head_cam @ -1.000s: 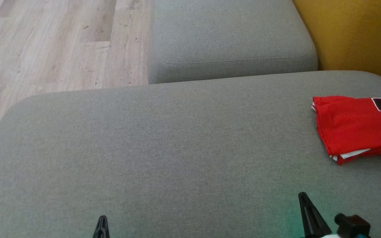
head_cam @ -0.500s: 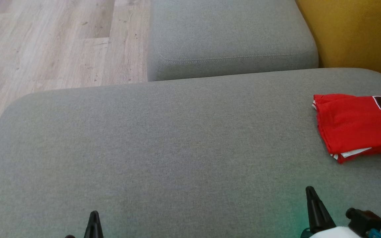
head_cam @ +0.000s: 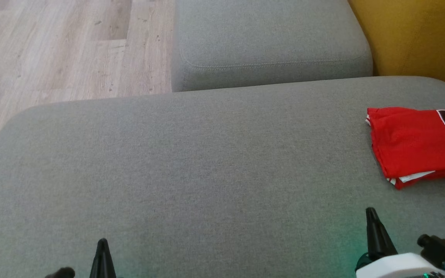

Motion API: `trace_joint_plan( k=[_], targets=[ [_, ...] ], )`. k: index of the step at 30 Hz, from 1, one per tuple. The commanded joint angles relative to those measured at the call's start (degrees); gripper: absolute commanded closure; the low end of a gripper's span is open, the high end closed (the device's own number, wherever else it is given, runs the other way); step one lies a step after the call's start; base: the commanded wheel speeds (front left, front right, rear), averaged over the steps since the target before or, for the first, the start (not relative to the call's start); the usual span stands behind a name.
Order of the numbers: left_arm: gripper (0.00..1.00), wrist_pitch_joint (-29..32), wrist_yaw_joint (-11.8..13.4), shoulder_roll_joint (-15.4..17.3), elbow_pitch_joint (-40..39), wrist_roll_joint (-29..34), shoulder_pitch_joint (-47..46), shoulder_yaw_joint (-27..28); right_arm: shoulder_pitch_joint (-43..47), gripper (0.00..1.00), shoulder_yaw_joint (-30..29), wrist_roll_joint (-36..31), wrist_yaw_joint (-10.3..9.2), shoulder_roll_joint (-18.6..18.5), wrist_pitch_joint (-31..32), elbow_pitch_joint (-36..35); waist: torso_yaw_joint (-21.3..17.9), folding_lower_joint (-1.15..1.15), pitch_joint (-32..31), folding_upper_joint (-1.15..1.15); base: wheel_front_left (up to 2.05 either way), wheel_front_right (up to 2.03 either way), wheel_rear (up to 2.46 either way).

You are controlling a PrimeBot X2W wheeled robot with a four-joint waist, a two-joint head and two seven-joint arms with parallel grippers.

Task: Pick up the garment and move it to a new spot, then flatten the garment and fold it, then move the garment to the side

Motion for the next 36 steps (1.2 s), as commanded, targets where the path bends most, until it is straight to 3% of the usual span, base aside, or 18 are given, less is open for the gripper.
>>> trace_joint_plan(
  k=[1,36],
  targets=[
    [1.0,0.45,-0.73,-0.04,-1.96,-2.1,-3.15,1.64,-3.24,1.0,-0.1,2.41,-0.01,-1.01,0.39,-2.17,0.0,-0.01,0.11,0.0,0.0,0.0,0.0],
    [1.0,6.25,-4.92,-0.12,-2.87,-24.97,-7.91,6.57,-7.49,1.0,-3.07,26.83,-0.03,-1.35,5.84,-2.92,-0.03,-0.01,1.92,0.0,0.0,0.0,0.0]
  ],
)
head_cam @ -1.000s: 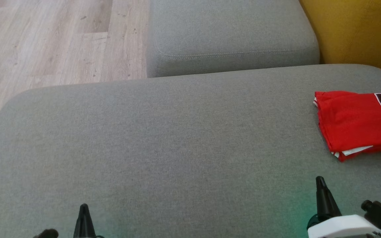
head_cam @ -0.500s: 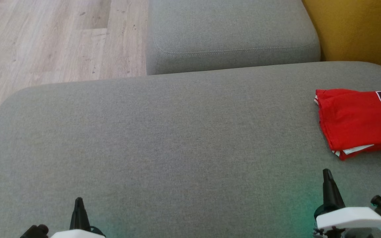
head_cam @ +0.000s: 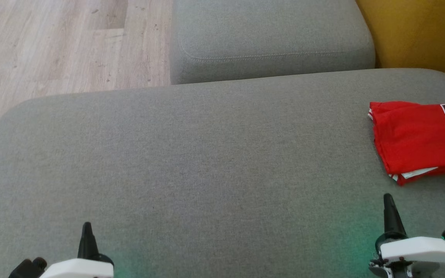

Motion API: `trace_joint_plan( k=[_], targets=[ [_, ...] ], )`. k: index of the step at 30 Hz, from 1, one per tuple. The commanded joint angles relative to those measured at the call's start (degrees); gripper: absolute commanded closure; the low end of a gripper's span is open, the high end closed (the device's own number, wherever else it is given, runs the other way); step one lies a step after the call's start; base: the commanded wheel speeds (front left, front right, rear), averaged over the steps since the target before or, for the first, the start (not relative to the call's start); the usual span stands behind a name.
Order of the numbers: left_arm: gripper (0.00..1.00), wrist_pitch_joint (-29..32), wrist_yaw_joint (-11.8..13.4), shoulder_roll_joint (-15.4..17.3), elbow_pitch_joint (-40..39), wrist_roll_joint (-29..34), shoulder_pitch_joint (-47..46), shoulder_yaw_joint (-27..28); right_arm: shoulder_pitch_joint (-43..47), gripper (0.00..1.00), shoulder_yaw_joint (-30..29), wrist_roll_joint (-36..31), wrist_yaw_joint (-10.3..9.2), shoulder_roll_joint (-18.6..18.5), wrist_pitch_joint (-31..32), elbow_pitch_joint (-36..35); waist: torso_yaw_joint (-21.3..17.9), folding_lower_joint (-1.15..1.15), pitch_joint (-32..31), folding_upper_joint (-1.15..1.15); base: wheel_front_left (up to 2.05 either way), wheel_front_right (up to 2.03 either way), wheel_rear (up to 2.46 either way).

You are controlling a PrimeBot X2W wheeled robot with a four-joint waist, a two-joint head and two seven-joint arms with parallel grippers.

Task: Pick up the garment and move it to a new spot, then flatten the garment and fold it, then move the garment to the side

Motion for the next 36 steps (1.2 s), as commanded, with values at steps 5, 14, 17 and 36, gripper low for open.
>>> trace_joint_plan(
  k=[5,14,17,36],
  targets=[
    [1.0,1.04,-0.98,0.03,-2.15,-4.19,-3.79,2.2,-4.34,1.0,-0.03,4.62,-0.03,-1.27,1.08,-2.32,0.0,0.0,0.28,0.0,0.0,0.0,0.0],
    [1.0,2.37,-1.94,0.01,-2.36,-9.42,-4.88,3.34,-5.32,1.0,-0.8,10.14,-0.03,-1.28,2.4,-2.49,-0.01,0.0,0.69,0.0,0.0,0.0,0.0],
    [1.0,2.87,-2.3,0.0,-2.43,-11.38,-5.29,3.76,-5.68,1.0,-1.09,12.2,-0.03,-1.29,2.89,-2.55,-0.01,0.0,0.85,0.0,0.0,0.0,0.0],
    [1.0,6.02,-4.57,-0.05,-2.92,-23.78,-7.88,6.45,-8.01,1.0,-2.98,25.21,-0.04,-1.27,6.07,-2.94,-0.03,0.0,1.83,0.0,0.0,0.0,0.0]
  ],
)
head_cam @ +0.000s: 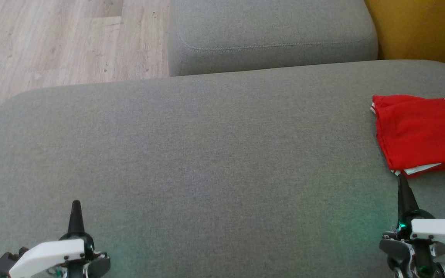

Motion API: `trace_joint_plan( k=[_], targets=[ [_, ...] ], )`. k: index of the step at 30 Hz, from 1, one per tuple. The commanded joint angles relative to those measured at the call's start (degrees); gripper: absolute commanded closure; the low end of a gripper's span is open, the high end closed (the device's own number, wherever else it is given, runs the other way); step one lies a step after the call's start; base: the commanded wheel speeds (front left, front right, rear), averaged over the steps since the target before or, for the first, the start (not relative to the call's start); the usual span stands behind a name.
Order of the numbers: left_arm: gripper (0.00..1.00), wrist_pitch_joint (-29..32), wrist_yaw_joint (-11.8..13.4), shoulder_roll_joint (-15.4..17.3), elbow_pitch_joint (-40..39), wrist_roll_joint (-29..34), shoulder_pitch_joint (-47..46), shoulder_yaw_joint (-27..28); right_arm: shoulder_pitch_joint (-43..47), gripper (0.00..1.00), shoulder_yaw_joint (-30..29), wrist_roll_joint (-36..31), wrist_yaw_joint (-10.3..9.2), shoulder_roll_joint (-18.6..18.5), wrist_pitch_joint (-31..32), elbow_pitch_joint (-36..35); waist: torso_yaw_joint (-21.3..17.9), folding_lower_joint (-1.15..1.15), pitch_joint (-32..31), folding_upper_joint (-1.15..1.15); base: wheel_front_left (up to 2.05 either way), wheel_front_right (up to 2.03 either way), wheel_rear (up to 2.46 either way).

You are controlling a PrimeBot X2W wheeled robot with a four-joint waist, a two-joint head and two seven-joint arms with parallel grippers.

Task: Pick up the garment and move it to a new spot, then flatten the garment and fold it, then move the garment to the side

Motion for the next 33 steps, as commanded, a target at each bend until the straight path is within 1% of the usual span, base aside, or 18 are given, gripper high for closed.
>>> trace_joint_plan(
  k=[1,15,33],
  targets=[
    [1.0,0.64,-0.67,0.12,-1.99,-1.68,-3.31,2.41,-3.57,1.0,0.72,2.02,-0.04,-1.2,0.62,-2.21,0.0,0.0,0.07,0.0,0.0,0.0,0.0],
    [1.0,2.96,-2.35,0.08,-2.35,-10.83,-5.22,4.4,-5.29,1.0,-0.71,11.59,-0.04,-1.16,3.0,-2.5,-0.01,0.0,0.8,0.0,0.0,0.0,0.0],
    [1.0,2.97,-2.35,0.07,-2.36,-10.82,-5.22,4.41,-5.32,1.0,-1.04,11.31,-0.04,-0.93,3.26,-2.48,-0.01,0.0,0.8,0.0,0.0,0.0,0.0]
  ],
)
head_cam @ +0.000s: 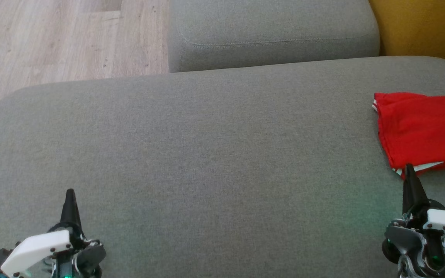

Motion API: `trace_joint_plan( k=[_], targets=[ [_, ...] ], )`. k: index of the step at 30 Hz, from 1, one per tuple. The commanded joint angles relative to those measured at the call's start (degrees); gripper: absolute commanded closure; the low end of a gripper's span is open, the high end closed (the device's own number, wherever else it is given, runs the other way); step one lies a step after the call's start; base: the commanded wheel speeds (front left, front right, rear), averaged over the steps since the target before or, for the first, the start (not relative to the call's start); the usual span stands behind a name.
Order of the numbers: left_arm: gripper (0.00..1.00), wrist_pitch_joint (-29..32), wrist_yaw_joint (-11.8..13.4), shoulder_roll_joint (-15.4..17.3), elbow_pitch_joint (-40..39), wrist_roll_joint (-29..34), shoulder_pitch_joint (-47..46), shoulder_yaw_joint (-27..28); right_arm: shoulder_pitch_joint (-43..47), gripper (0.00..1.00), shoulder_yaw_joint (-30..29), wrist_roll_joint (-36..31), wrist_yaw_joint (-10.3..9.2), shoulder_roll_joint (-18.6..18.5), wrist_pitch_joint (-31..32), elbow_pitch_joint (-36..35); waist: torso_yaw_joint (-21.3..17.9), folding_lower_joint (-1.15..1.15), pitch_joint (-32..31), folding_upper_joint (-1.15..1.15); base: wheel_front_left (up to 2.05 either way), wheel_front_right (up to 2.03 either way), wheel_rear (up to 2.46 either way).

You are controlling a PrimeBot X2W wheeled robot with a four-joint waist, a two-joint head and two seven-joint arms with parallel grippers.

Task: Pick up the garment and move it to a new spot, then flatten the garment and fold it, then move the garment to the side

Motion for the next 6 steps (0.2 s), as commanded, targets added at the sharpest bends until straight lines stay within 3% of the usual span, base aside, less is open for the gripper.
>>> trace_joint_plan(
  k=[1,6],
  targets=[
    [1.0,0.45,-0.4,0.22,-2.06,-0.27,-2.88,2.34,-3.05,1.0,1.04,0.06,-0.04,-0.9,0.35,-2.17,0.0,0.0,0.0,0.0,0.0,0.0,0.0],
    [1.0,0.45,-0.4,0.22,-2.06,-0.27,-2.88,2.35,-3.06,1.0,0.95,-0.01,-0.04,-0.84,0.42,-2.17,0.0,0.0,0.0,0.0,0.0,0.0,0.0]
  ],
)
